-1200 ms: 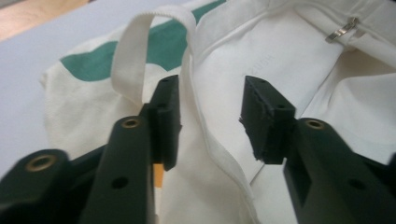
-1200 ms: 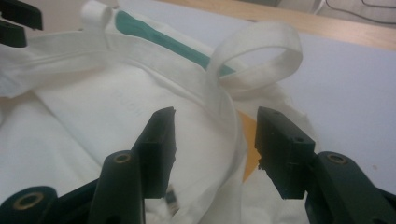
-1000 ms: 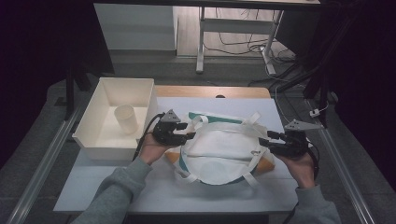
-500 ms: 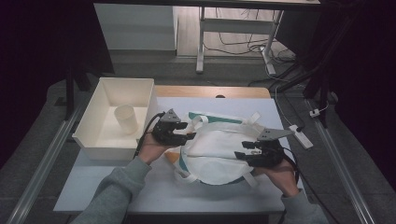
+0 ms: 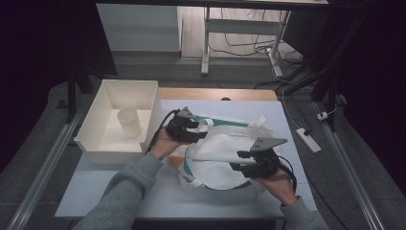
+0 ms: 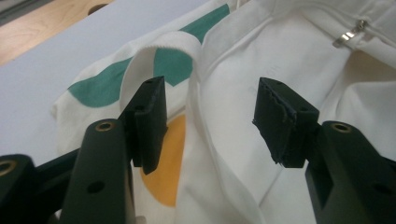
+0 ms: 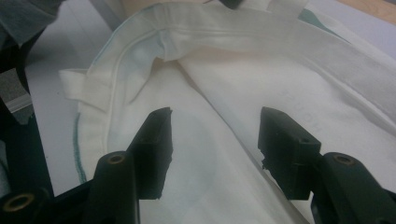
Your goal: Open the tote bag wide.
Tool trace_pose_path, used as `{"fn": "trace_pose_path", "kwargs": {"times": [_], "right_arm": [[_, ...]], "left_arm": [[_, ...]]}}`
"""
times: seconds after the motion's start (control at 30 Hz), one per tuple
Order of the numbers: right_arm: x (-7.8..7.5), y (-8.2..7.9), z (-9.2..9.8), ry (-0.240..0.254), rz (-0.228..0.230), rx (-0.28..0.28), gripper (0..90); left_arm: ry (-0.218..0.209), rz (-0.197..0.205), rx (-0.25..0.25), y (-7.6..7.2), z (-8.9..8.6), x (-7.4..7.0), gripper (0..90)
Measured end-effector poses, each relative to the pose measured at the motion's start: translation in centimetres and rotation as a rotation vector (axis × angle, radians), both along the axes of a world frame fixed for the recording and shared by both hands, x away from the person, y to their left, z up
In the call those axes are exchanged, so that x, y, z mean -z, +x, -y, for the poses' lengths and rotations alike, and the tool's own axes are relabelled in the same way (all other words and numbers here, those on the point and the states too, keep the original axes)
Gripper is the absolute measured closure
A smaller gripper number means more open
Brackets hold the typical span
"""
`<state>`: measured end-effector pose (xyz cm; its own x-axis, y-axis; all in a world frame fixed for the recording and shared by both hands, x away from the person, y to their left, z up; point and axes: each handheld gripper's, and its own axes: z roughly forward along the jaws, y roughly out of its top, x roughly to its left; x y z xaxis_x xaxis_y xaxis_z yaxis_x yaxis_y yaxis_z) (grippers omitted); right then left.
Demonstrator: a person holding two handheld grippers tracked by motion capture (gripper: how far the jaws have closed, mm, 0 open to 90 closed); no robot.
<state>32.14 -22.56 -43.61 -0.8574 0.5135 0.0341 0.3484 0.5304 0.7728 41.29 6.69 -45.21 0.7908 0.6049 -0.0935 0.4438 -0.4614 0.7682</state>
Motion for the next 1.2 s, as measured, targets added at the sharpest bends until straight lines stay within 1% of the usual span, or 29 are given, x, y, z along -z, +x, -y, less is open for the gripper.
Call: {"fn": "trace_pose_path", "kwargs": {"times": [0.1, 0.2, 0.23, 0.3, 0.37, 0.43, 0.5, 0.57, 0.63, 0.7, 0.8, 0.83, 0.93, 1.0, 1.1, 1.13, 1.2], "right_arm": [[-0.1, -0.3, -0.3, 0.007, 0.001, -0.011, 45.0], [-0.1, -0.6, -0.7, 0.006, 0.005, -0.027, 45.0], [-0.1, -0.8, -0.9, 0.006, 0.004, -0.033, 45.0], [-0.1, -1.1, -1.2, 0.007, -0.001, -0.047, 44.9], [0.0, -1.3, -1.6, 0.007, -0.013, -0.059, 44.5], [0.1, -1.7, -2.1, 0.006, -0.023, -0.082, 44.3], [0.3, -2.2, -2.7, -0.006, -0.031, -0.107, 43.7], [0.5, -2.8, -3.3, -0.018, -0.037, -0.135, 43.2], [0.7, -3.3, -3.8, -0.029, -0.048, -0.160, 42.8], [1.0, -3.8, -4.4, -0.043, -0.063, -0.185, 42.4], [1.7, -4.4, -5.1, -0.084, -0.088, -0.216, 41.6], [2.0, -4.6, -5.3, -0.104, -0.091, -0.220, 41.5], [3.0, -4.7, -5.8, -0.172, -0.087, -0.211, 41.0], [3.5, -4.5, -5.8, -0.195, -0.091, -0.197, 41.1], [4.3, -4.0, -5.7, -0.262, -0.060, -0.153, 42.6], [4.5, -3.9, -5.7, -0.267, -0.065, -0.145, 42.9], [4.8, -3.5, -5.4, -0.249, -0.083, -0.125, 46.5]], "left_arm": [[0.001, -0.016, 0.002, 0.9, 0.6, 0.6, 45.5], [0.026, -0.041, 0.014, 1.2, 0.9, 1.3, 47.8], [0.027, -0.044, 0.015, 1.2, 0.9, 1.4, 48.9], [0.025, -0.046, 0.024, 1.2, 0.9, 1.5, 55.2], [0.019, -0.063, 0.034, 1.3, 0.8, 1.7, 59.7], [0.028, -0.072, 0.040, 1.4, 1.0, 1.9, 65.6], [0.035, -0.083, 0.041, 1.5, 1.2, 2.2, 71.5], [0.053, -0.081, 0.038, 1.6, 1.3, 2.5, 78.7], [0.065, -0.086, 0.038, 1.7, 1.4, 2.6, 83.7], [0.057, -0.086, 0.033, 1.7, 1.3, 2.7, 85.6], [0.051, -0.081, 0.029, 1.7, 1.1, 2.5, 86.5], [0.049, -0.080, 0.028, 1.6, 1.1, 2.5, 86.5], [0.047, -0.077, 0.027, 1.6, 1.0, 2.4, 86.5], [0.045, -0.078, 0.026, 1.6, 1.0, 2.4, 86.5], [0.041, -0.080, 0.025, 1.6, 1.0, 2.4, 86.6], [0.042, -0.081, 0.024, 1.6, 0.9, 2.4, 86.5], [0.040, -0.079, 0.023, 1.6, 0.9, 2.4, 86.5]]}}
